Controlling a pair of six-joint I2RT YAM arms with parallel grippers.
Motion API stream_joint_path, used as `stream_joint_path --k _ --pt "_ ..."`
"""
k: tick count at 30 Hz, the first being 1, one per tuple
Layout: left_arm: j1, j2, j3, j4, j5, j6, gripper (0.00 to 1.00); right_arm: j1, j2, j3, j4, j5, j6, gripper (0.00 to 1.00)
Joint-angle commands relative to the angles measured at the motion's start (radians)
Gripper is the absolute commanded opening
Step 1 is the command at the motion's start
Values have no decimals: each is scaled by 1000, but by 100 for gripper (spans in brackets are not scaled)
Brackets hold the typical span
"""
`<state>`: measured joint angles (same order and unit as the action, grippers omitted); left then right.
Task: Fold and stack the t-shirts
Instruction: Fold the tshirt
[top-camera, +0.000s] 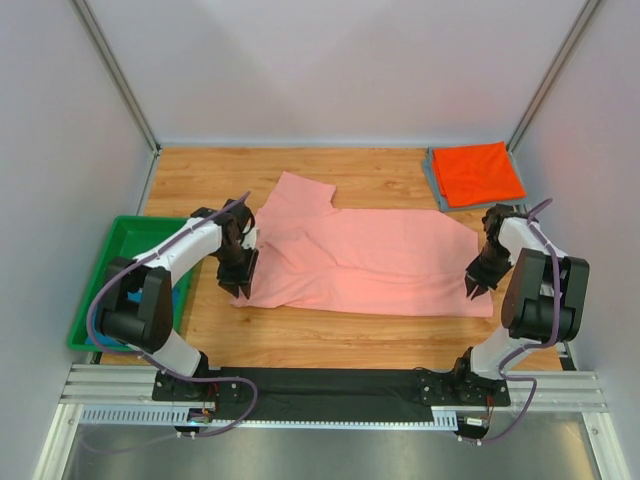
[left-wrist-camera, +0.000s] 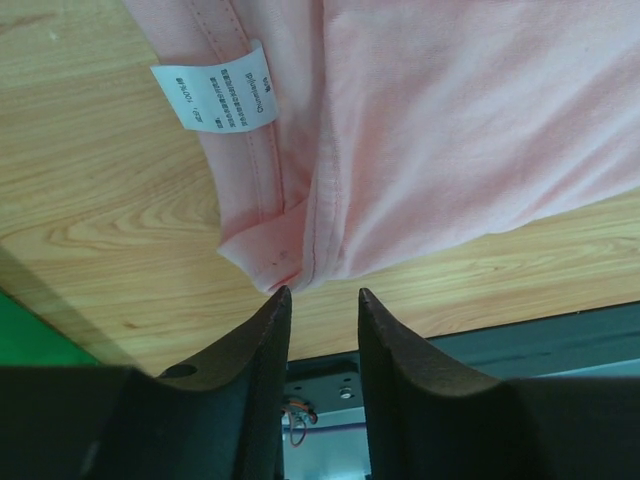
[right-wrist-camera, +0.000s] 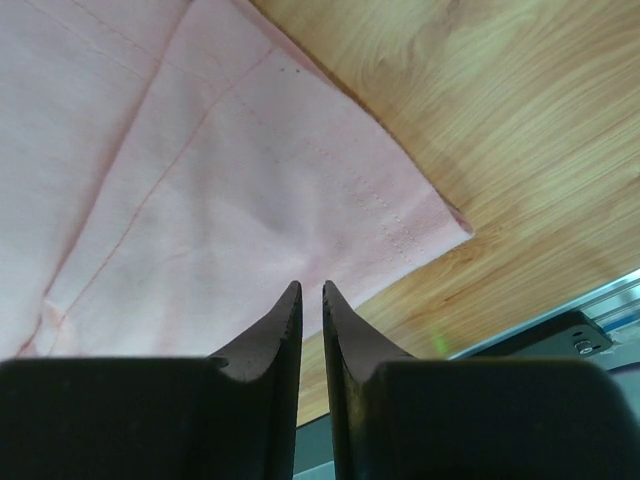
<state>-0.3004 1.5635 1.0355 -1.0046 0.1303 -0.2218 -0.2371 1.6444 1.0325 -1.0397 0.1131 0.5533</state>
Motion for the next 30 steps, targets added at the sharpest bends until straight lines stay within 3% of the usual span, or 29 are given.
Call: stream_joint_path --k 1,3,8,13,17,21,24,25,26,30 --pt "4 15 11 9 15 30 37 -1 14 -29 56 25 19 15" --pt "6 39 12 8 8 33 32 -2 34 -37 73 49 16 15" --pt "15 90 14 15 -12 30 0 -7 71 -32 95 140 -10 15" --pt "21 130 26 9 -64 10 0 -10 55 -35 101 168 -19 14" --pt "21 132 61 -11 -198 6 0 -10 58 -45 104 172 -32 14" --pt "21 112 115 -29 -207 -20 2 -10 52 -57 113 180 -52 14" --pt "21 96 127 -23 -88 -16 12 -13 51 -60 113 168 -55 15" --pt "21 87 112 -16 13 -8 23 -11 46 -60 113 163 -56 15" --pt "21 79 100 -12 52 1 27 -13 45 -61 113 161 -56 15" --pt "21 76 49 -6 121 6 35 -16 37 -60 116 168 -62 14"
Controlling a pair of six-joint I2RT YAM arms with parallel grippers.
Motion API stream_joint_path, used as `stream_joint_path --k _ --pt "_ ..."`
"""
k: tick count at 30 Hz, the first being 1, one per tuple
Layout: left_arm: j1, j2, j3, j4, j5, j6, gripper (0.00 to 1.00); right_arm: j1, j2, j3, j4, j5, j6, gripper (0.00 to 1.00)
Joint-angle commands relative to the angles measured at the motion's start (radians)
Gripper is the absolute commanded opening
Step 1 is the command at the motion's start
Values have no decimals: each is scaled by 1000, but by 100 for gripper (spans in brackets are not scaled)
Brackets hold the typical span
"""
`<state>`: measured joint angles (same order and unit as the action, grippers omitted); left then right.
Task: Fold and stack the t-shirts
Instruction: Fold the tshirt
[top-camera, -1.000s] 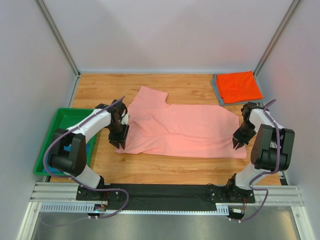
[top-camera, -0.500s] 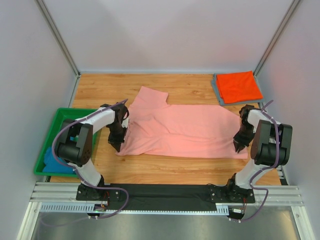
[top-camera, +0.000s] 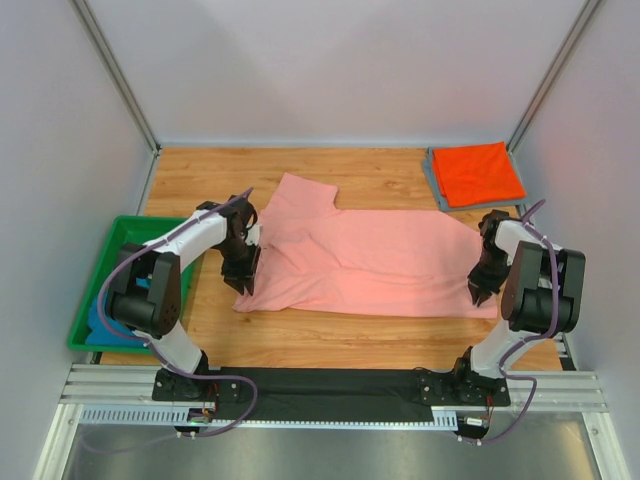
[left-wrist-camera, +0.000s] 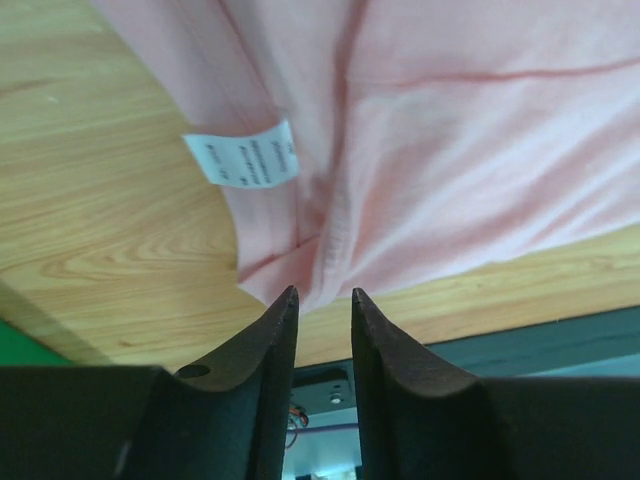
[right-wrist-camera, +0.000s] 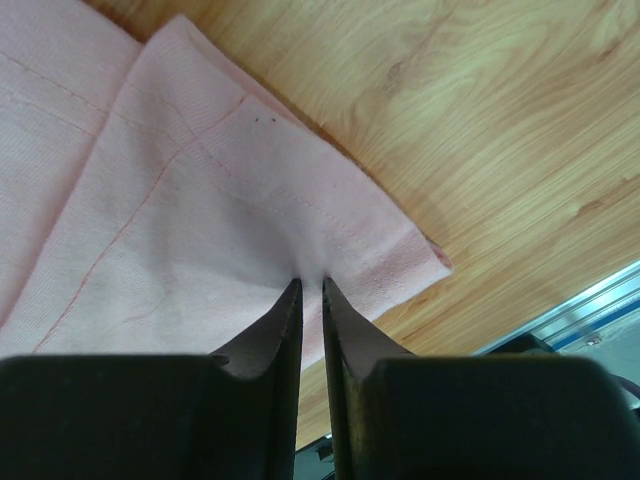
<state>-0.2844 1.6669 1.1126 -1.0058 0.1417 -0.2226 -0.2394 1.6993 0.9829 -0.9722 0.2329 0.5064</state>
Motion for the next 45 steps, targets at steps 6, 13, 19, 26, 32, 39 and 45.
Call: stream_joint_path --k 6,13,19,26,32,39,45 --pt "5 7 -45 -1 91 12 37 -32 -12 -13 67 48 -25 15" --pt "5 56 -50 -2 50 28 35 -41 -3 -16 82 37 -25 15" --pt "5 80 -37 -5 35 31 7 -52 0 -7 79 42 -37 15" --pt "5 137 98 -62 -106 54 0 -69 14 -30 81 95 -59 13" --pt "5 166 133 -83 -110 65 0 -67 -3 -23 69 102 -60 13" --pt "5 143 191 -137 -74 36 27 -63 -73 52 27 -59 -72 21" --pt "2 162 428 -136 -27 0 33 -60 -93 201 85 -319 -117 41"
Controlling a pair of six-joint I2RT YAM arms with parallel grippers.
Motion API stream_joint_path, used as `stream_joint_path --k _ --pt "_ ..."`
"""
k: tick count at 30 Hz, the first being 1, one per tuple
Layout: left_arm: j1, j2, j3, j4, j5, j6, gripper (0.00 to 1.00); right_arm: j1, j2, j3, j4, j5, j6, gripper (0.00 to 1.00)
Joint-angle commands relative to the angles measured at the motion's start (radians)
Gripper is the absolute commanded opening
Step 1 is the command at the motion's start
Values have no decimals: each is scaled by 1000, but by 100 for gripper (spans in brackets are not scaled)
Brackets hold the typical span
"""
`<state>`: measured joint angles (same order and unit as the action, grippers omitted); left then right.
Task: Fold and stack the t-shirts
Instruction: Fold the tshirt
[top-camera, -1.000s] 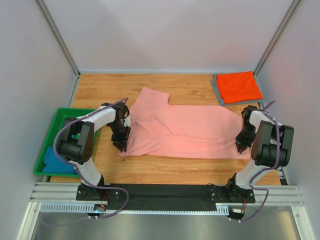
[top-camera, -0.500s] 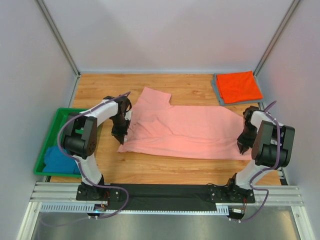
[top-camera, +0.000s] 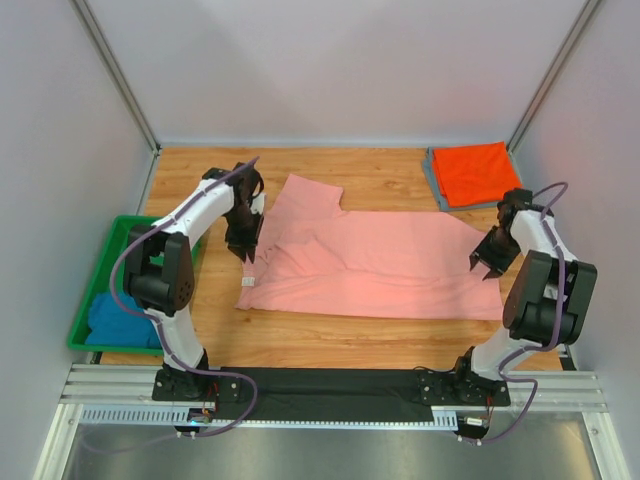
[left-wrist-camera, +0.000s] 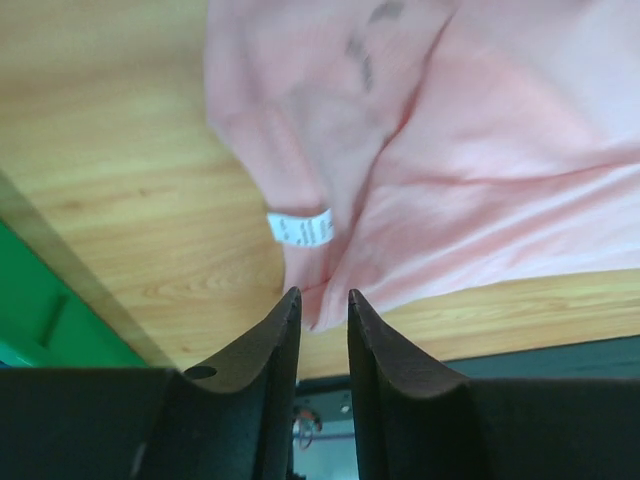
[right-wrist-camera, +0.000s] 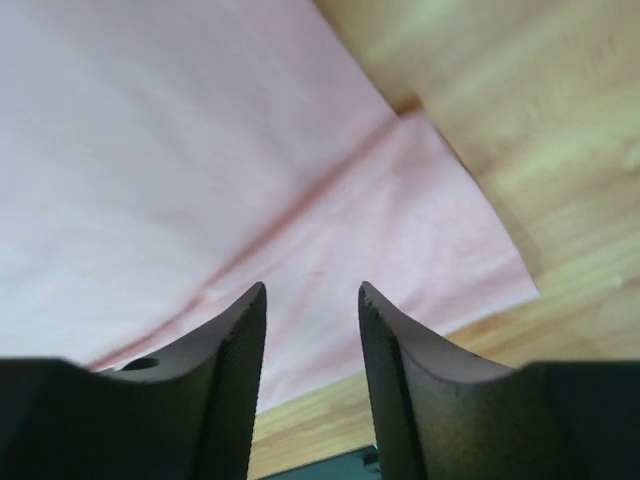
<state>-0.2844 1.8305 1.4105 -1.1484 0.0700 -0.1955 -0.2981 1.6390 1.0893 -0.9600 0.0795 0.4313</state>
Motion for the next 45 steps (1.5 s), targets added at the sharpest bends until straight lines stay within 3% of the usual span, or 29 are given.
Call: stream_joint_path --k 1,8,12,17,21,27,36,45 --pt "4 22 163 21 65 -39 33 -3 -24 133 96 -196 -63 45" --pt "5 239 491 74 90 -73 34 -62 212 378 159 -385 -146 67" --pt "7 326 603 150 -5 -67 38 -73 324 500 136 -431 -247 70" --pt "19 436 697 298 16 -62 46 -95 395 541 176 -494 -253 72" --pt "24 568 853 279 -68 -61 48 -93 387 549 228 -563 -252 72" --pt "54 647 851 504 11 -140 55 -84 355 528 303 -598 -212 72" --pt "59 800 958 628 102 -268 57 -84 346 494 349 -610 -207 72" --pt "62 845 1002 668 180 -320 54 -26 378 543 365 -661 -187 71"
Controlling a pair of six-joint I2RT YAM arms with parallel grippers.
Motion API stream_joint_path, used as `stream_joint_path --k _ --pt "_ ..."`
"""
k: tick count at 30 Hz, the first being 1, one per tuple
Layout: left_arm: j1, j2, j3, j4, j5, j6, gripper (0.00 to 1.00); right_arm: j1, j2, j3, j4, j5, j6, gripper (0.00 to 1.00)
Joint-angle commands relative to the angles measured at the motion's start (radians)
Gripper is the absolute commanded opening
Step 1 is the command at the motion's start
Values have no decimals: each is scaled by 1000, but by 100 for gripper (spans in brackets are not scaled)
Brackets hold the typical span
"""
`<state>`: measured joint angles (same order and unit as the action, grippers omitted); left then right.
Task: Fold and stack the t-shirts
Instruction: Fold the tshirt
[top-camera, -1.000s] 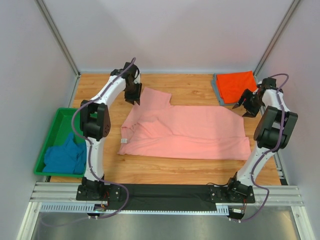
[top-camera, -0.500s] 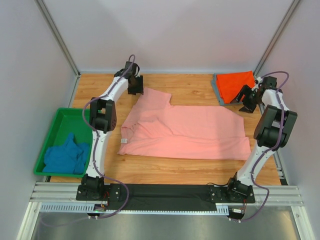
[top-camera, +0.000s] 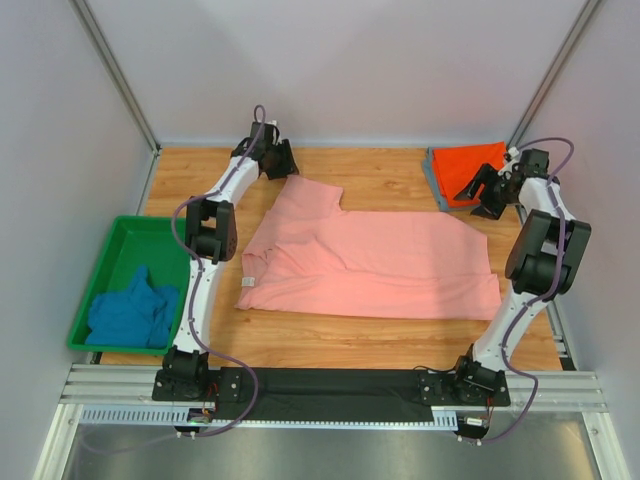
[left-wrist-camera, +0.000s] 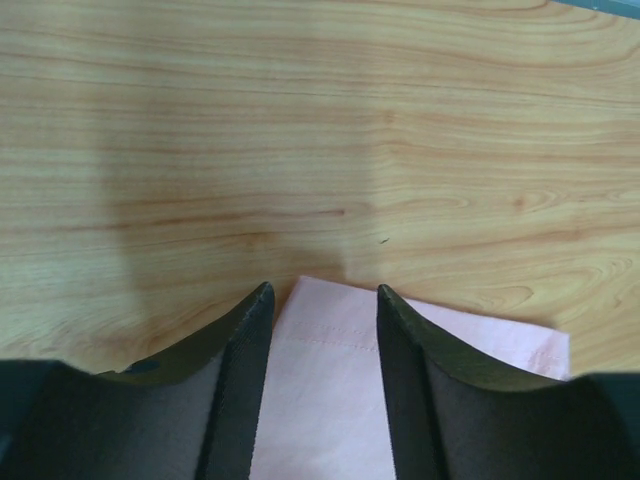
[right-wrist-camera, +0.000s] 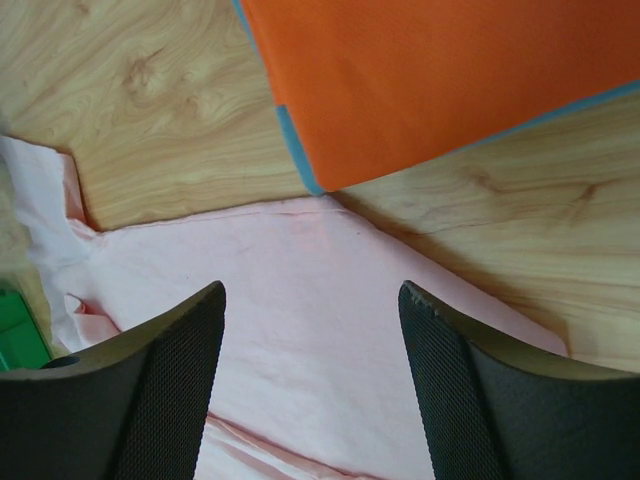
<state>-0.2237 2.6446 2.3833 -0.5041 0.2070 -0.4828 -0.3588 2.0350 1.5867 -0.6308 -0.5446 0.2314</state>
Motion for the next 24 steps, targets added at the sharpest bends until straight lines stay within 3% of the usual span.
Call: stream_joint_path --k 1,9,12,13,15,24 --pt "1 32 31 29 46 -33 51 50 -12 50 33 -37 14 71" --pt "1 23 7 33 92 -19 33 72 1 75 20 -23 17 71" --pt "1 12 -1 36 92 -7 17 72 -4 81 19 -25 22 71" --pt "1 8 -3 39 91 -4 7 72 -4 82 19 -26 25 71" --pt "1 -18 -9 44 95 0 0 72 -6 81 20 -28 26 70" --pt "0 -190 -81 110 114 12 0 156 20 127 2 -29 62 68"
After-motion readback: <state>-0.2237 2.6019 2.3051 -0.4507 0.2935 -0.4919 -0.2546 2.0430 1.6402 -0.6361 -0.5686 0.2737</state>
